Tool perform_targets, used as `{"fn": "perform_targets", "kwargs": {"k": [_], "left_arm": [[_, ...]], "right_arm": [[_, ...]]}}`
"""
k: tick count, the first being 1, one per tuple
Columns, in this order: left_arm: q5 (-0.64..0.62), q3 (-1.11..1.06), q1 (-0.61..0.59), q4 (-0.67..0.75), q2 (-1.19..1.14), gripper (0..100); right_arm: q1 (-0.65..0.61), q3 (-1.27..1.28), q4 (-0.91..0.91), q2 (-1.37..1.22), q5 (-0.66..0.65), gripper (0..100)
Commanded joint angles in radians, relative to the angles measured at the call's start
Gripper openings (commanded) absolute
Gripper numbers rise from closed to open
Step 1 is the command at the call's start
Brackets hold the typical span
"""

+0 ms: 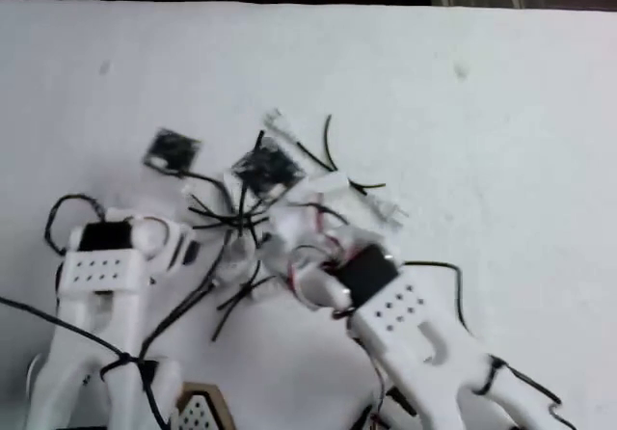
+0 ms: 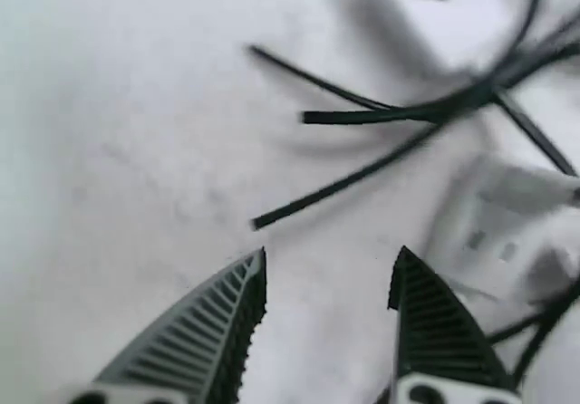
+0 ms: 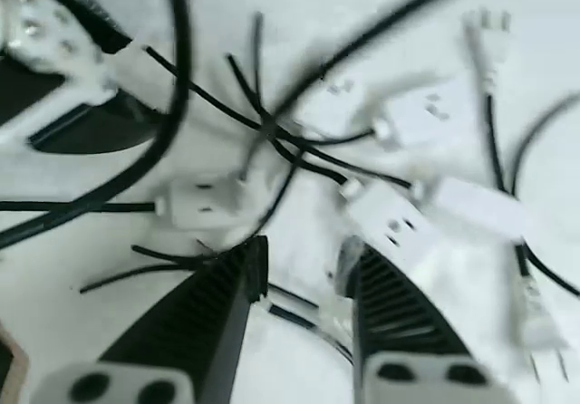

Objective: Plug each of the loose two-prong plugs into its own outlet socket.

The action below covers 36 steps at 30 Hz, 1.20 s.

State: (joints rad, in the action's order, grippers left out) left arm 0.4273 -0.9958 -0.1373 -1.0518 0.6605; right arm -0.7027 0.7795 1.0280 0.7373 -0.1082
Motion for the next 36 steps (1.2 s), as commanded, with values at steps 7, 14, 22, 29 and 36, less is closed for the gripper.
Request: {"fn": "perform_targets", "kwargs": {"k": [7, 14, 22, 29, 36], "left_arm": [[0.068, 0.075, 0.18, -0.063, 0.019, 29], [0.075, -0.003, 0.249, -0.049, 0.019, 29], [0.074, -0.069, 0.245, 0.034, 0.019, 29], [0.072, -0.077, 0.245, 0.1, -0.048, 25], [0.069, 0.057, 0.243, 0.064, -0.288, 24]], "right_arm": [[0.232, -0.006, 0.205, 0.111, 0.008, 9.8], [0.274, 0.06, 0.185, 0.113, 0.003, 9.8], [0.274, 0.089, 0.173, 0.128, 0.003, 9.5], [0.275, 0.1, 0.173, 0.128, 0.003, 9.5], [0.275, 0.11, 0.171, 0.128, 0.003, 9.5]]}}
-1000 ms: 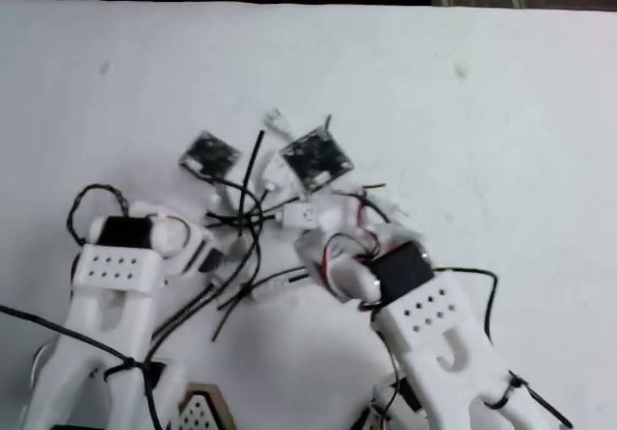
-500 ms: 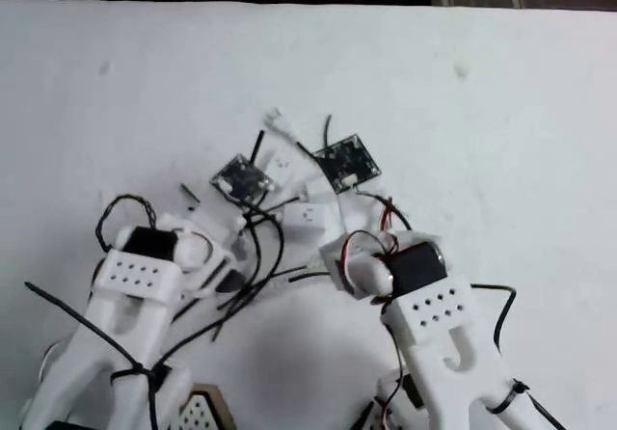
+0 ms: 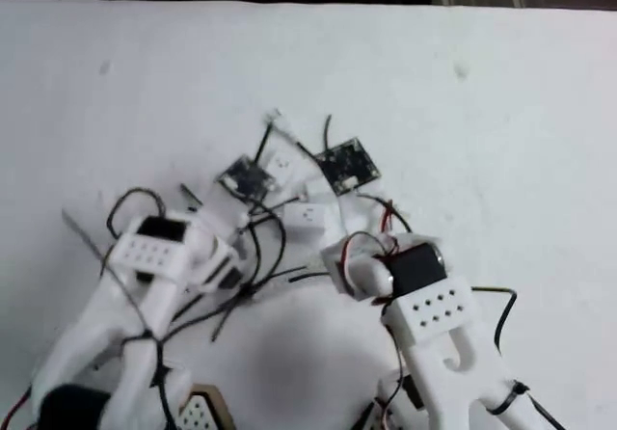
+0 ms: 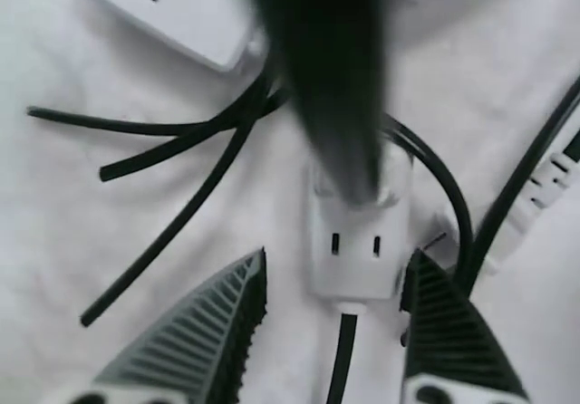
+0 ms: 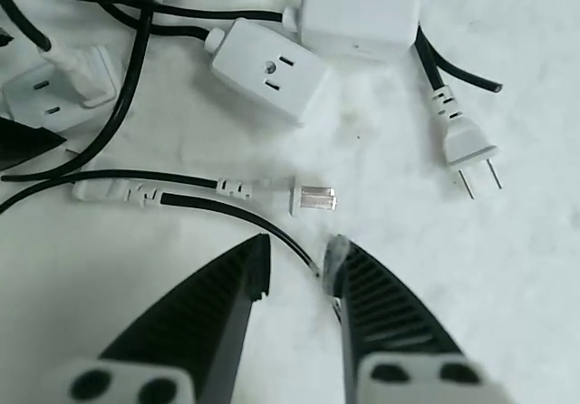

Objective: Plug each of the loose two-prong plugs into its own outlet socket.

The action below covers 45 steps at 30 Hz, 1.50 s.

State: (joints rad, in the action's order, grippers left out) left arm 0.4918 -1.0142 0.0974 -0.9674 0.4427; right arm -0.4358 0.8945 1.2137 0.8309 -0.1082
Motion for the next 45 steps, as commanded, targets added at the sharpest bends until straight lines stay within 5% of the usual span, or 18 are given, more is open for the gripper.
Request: {"fn": "perform_targets", "kwargs": {"k": [1, 5, 12, 27, 45], "left_arm": [[0.005, 0.091, 0.008, -0.028, -0.096, 24], [0.005, 0.135, 0.015, -0.049, -0.154, 22], [0.009, 0.14, 0.028, -0.046, -0.162, 2], [0.005, 0.506, -0.119, -0.115, -0.096, 2], [0.005, 1.611, -0.114, -0.196, -1.009, 2]], "right_arm": [[0.008, -0.005, -0.015, 0.035, 0.003, 9.5], [0.013, -0.005, -0.015, 0.035, 0.003, 9.5], [0.015, -0.005, -0.013, 0.035, 0.003, 9.5], [0.016, -0.005, -0.013, 0.035, 0.003, 9.4], [0.018, -0.003, -0.015, 0.035, 0.003, 9.4]]}}
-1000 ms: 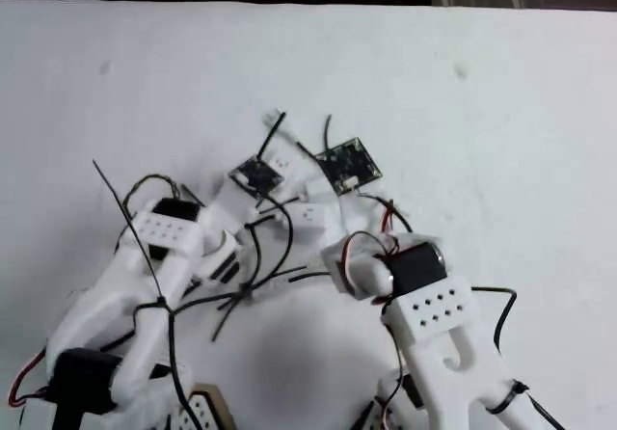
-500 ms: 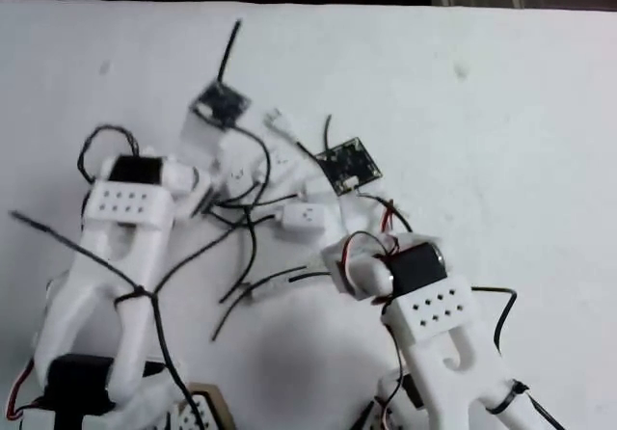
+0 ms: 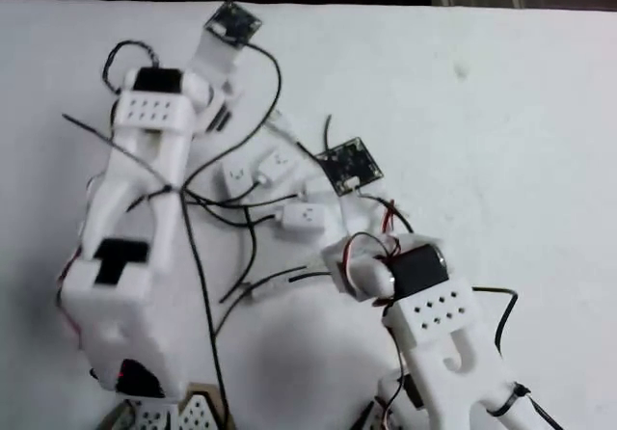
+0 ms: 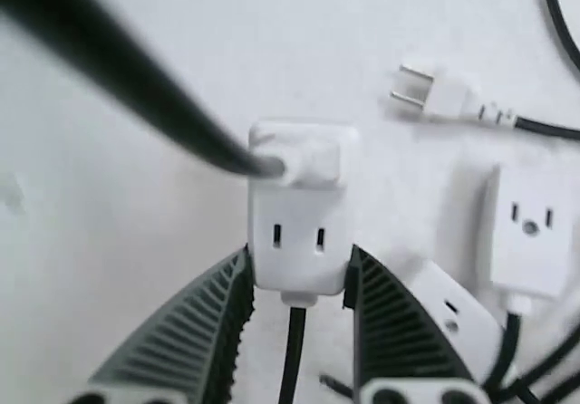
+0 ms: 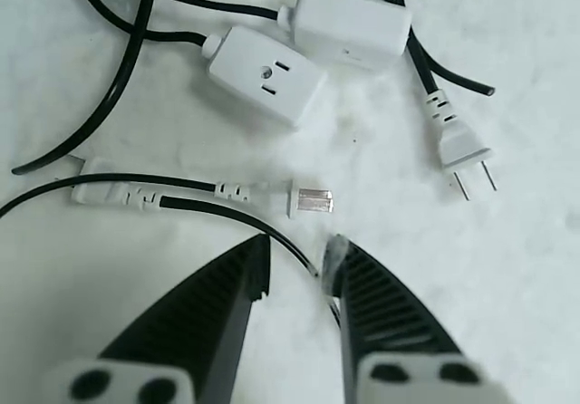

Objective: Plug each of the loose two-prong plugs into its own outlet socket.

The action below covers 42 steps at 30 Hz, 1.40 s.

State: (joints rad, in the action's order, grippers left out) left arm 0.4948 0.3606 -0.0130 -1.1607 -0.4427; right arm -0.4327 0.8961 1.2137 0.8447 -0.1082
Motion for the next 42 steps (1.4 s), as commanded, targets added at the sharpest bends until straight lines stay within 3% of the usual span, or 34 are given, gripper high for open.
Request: {"fn": "perform_targets", "kwargs": {"k": [1, 6, 12, 19, 21, 26, 35, 37, 42], "left_arm": [[0.002, 0.296, -0.004, -0.003, -0.179, 2], [0.002, 0.563, -0.01, -0.018, -0.395, 3], [-0.031, 0.844, -0.012, -0.288, -0.501, 29], [-0.041, 1.211, -0.005, -0.601, -0.515, 27], [-0.049, 1.26, -0.007, -0.631, -0.519, 26], [-0.08, 1.224, -0.047, -0.631, -0.512, 26], [-0.078, 0.856, -0.058, -0.631, -0.28, 26], [-0.078, 0.733, -0.054, -0.631, -0.177, 26], [-0.049, 0.397, -0.062, -0.626, 0.094, 26]], "right_arm": [[0.015, -0.005, -0.015, 0.021, 0.003, 9.4], [0.015, -0.005, -0.015, 0.015, 0.003, 9.4], [0.013, 0.02, -0.025, 0.021, 0.003, 9.4], [0.013, 0.058, -0.081, 0.022, 0.003, 9.4], [0.013, 0.058, -0.081, 0.022, 0.003, 9.4], [0.015, 0.058, -0.079, 0.022, 0.003, 9.4], [0.013, 0.066, -0.074, 0.021, 0.0, 9.7], [0.008, 0.064, -0.054, 0.021, -0.066, 9.8], [0.012, 0.057, -0.058, 0.015, -0.373, 9.8]]}}
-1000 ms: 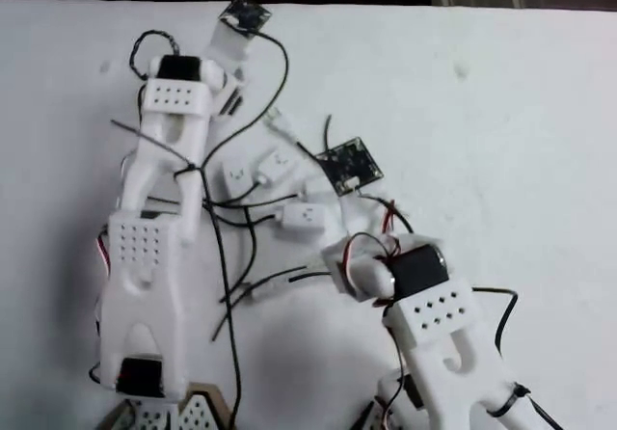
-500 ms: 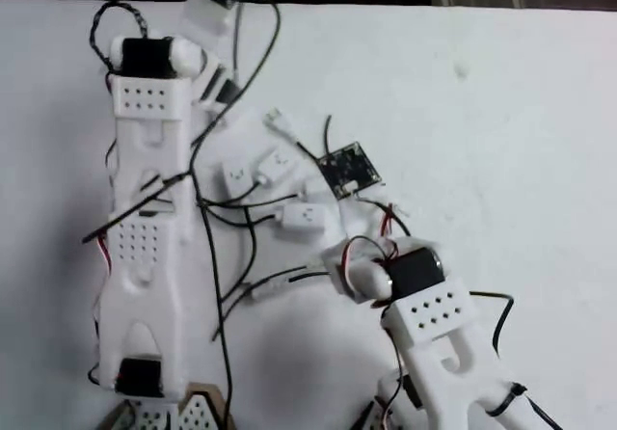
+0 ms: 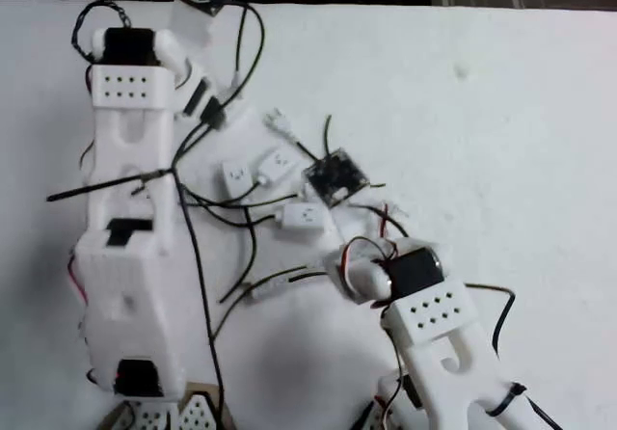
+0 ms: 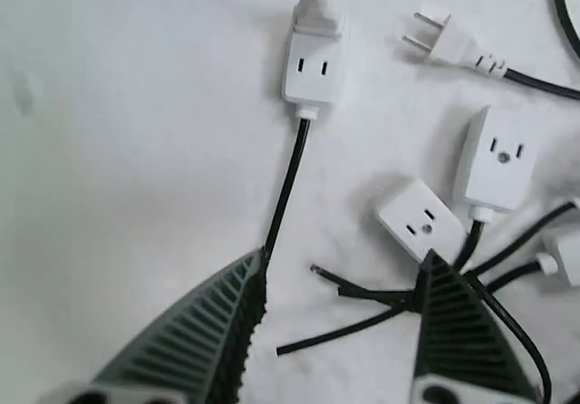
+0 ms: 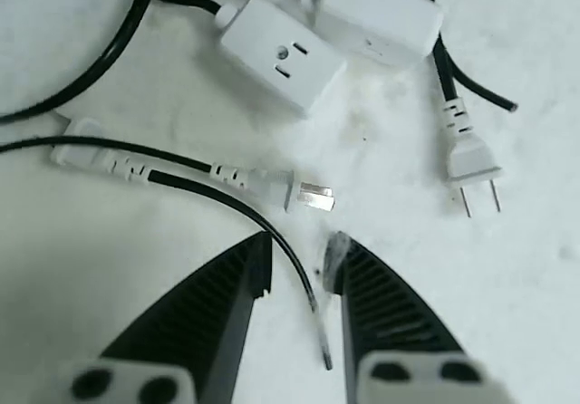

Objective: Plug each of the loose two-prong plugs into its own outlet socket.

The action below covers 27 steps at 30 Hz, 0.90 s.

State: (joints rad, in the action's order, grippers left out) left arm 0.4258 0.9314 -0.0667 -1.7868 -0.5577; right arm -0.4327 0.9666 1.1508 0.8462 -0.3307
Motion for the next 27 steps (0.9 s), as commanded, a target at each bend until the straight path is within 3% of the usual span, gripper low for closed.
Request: {"fn": "perform_targets", "kwargs": {"k": [1, 6, 14, 19, 23, 27], "left_arm": [[0.044, -0.247, -0.008, 0.0, 0.263, 26], [0.086, -0.6, -0.008, 0.025, 0.562, 26], [0.084, -1.137, -0.031, 0.216, 1.021, 26], [0.08, -1.304, -0.097, 0.241, 1.132, 26], [0.077, -1.364, -0.186, 0.242, 1.138, 26], [0.078, -1.452, -0.217, 0.255, 1.145, 26]], "right_arm": [[0.005, -0.014, 0.005, 0.012, -0.187, 9.8], [0.004, -0.023, 0.005, 0.01, -0.368, 9.8], [-0.044, -0.021, 0.012, -0.024, -0.591, 10.3], [-0.084, -0.046, 0.005, -0.173, -0.706, 17.7], [-0.085, -0.123, 0.005, -0.291, -0.816, 16.1], [-0.093, -0.184, -0.001, -0.386, -0.841, 15.9]]}}
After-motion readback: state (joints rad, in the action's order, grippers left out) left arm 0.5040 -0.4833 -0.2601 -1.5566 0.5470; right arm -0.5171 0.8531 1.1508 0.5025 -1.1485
